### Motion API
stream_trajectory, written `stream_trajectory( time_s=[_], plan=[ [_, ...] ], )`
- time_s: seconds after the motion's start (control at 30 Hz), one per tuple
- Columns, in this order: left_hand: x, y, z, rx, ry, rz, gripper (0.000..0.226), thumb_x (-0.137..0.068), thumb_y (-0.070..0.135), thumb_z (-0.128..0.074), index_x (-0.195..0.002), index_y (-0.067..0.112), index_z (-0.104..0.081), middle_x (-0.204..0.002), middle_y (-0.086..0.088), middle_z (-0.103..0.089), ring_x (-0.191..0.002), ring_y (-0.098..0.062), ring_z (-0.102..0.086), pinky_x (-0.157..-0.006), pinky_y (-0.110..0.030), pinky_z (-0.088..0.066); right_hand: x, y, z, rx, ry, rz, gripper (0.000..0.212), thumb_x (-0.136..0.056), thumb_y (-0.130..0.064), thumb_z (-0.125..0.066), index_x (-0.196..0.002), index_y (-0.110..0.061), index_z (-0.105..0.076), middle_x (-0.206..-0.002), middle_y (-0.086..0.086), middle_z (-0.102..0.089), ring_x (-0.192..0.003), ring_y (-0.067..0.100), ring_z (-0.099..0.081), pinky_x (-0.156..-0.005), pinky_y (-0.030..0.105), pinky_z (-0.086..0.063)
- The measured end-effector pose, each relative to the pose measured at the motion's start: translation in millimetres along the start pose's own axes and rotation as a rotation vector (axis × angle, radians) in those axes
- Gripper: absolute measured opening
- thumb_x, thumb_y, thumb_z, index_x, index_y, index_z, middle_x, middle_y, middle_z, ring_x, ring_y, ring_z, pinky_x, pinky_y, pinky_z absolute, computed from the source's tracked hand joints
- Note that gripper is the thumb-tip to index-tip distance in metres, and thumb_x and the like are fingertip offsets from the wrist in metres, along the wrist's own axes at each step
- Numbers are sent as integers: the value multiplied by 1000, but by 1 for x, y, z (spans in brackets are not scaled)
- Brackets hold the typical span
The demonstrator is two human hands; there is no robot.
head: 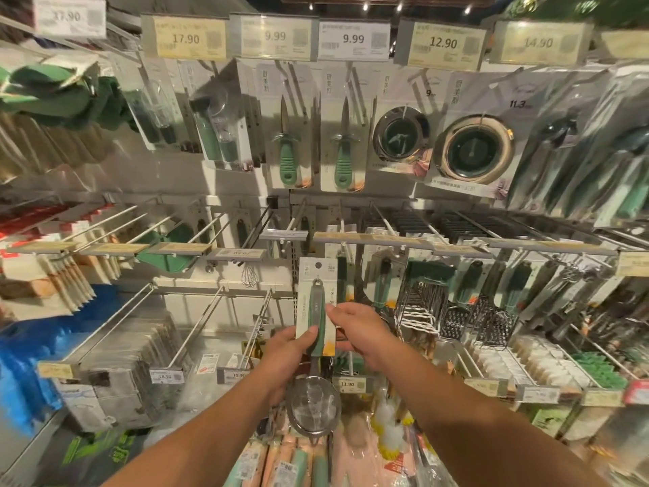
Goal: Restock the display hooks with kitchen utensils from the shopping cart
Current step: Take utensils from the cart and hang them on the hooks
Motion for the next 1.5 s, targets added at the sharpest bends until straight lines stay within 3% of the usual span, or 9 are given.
stream_trajectory(
  time_s=[0.13, 0.23, 0.33, 0.47, 0.73, 0.9, 1.07, 1.33, 1.5],
  plan=[
    [4, -3, -6, -50, -26, -20, 22, -97, 33, -71, -115, 20, -74, -98, 0, -81, -85, -17, -72, -77, -35, -57, 10, 8, -1, 41, 65, 33, 63, -84, -62, -71, -112, -7, -66, -108, 17, -73, -86, 24, -64, -81, 42, -54],
    [6, -3, -13, -79, -56, -16, 25, -96, 36, -71, -112, 17, -75, -102, -4, -79, -87, -19, -69, -79, -36, -57, 26, 7, 5, 10, 95, 41, 24, -102, -41, -62, -97, -18, -65, -93, -4, -66, -91, 17, -60, -74, 32, -44],
    [4, -1, -22, -67, -60, -11, 21, -101, 34, -66, -116, 20, -70, -109, -5, -74, -89, -20, -69, -80, -36, -58, 36, 4, 22, -12, 151, 29, 31, -106, -39, -56, -129, -18, -59, -130, -9, -57, -128, 24, -54, -101, 36, -43],
    [5, 3, -41, -32, -135, -1, 20, -104, 33, -60, -119, 21, -67, -108, -7, -73, -89, -19, -69, -66, -28, -54, 37, 9, 45, -42, 232, 55, 53, -102, -51, -56, -143, -19, -51, -149, 0, -54, -134, 24, -52, -113, 49, -42],
    [2, 12, -81, 9, -218, 3, 17, -104, 22, -60, -114, 14, -71, -95, -5, -73, -78, -18, -63, -73, -32, -50, 48, 2, 87, -101, 345, 93, 21, -107, -35, -53, -121, -23, -63, -119, -5, -69, -112, 16, -64, -97, 39, -48],
    [-2, 13, -85, 11, -192, 17, 18, -103, 23, -61, -118, 15, -67, -99, -7, -73, -73, -17, -63, -69, -31, -51, 42, -4, 94, -56, 326, 74, 26, -108, -38, -50, -124, -21, -61, -118, -5, -67, -106, 13, -61, -86, 36, -45],
    [-10, 15, -74, 30, -153, 39, 20, -103, 22, -61, -120, 12, -66, -95, -7, -74, -69, -15, -65, -63, -28, -55, 22, -6, 94, -66, 343, 33, 28, -106, -41, -52, -124, -22, -61, -120, -2, -68, -111, 22, -63, -105, 49, -48],
    [-26, 23, -65, 94, -81, 69, 34, -109, 36, -49, -122, 10, -66, -89, -3, -74, -72, -17, -63, -66, -30, -51, -13, -17, 98, -31, 362, -6, 55, -107, -39, -51, -153, -10, -41, -155, 9, -46, -138, 32, -46, -112, 46, -38],
    [-26, 31, -60, 103, -84, 55, 38, -110, 39, -42, -120, 10, -65, -100, -7, -72, -76, -18, -63, -69, -30, -53, -34, -22, 102, -14, 388, -56, 67, -104, -42, -57, -156, -5, -37, -158, 15, -42, -144, 37, -41, -116, 48, -36]
  ],
)
Point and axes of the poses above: each hand's wrist, its own x-axis away from the middle knuckle, its own z-axis out of the back of the hand, y = z × x, the point moved 4 cm from there along -x, towards the middle knuckle
